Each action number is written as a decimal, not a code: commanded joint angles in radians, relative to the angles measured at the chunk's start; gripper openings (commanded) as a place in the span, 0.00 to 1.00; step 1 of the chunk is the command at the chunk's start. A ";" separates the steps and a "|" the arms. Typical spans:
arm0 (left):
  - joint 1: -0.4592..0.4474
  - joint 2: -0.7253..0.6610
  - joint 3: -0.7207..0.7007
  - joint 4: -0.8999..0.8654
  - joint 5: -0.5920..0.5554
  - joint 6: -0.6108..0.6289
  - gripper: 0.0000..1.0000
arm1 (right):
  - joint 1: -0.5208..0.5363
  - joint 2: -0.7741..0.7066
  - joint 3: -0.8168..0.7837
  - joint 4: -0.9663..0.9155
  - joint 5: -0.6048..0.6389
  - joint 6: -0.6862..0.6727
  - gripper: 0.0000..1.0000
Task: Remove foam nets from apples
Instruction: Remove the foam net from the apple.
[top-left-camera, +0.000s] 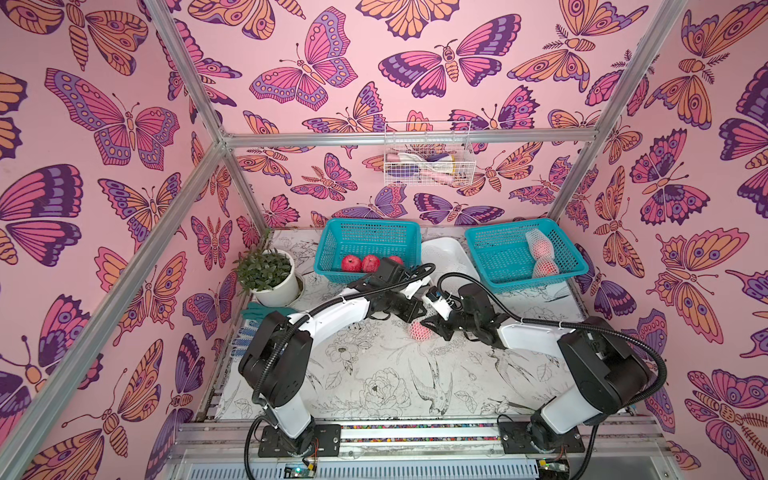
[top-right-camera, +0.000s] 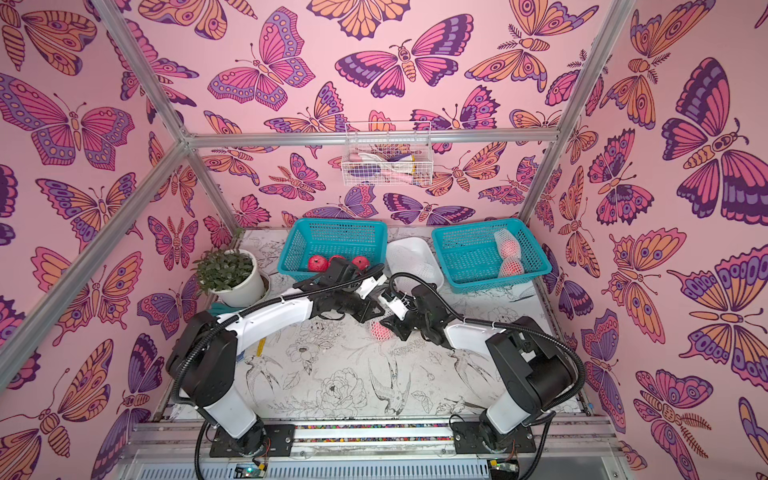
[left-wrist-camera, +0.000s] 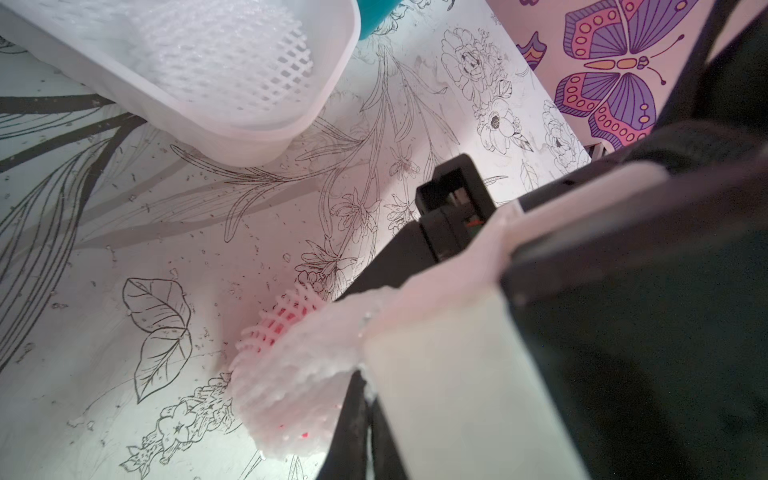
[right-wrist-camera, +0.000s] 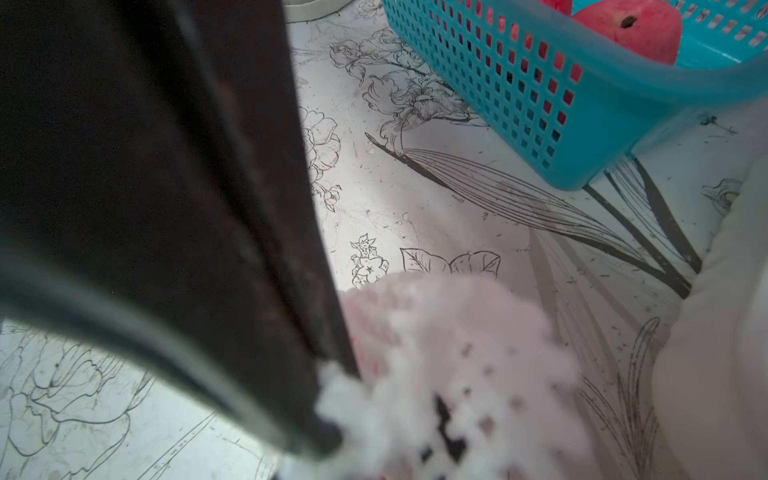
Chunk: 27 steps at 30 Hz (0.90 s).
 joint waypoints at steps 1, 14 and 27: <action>-0.001 -0.031 0.001 -0.004 -0.002 0.001 0.00 | 0.007 -0.049 0.009 -0.012 0.006 0.011 0.26; -0.001 -0.075 0.013 -0.016 -0.029 -0.002 0.00 | 0.011 -0.115 0.011 0.000 0.027 0.044 0.12; 0.000 -0.203 0.056 -0.040 -0.207 -0.024 0.99 | 0.009 -0.277 0.026 -0.154 0.177 0.082 0.00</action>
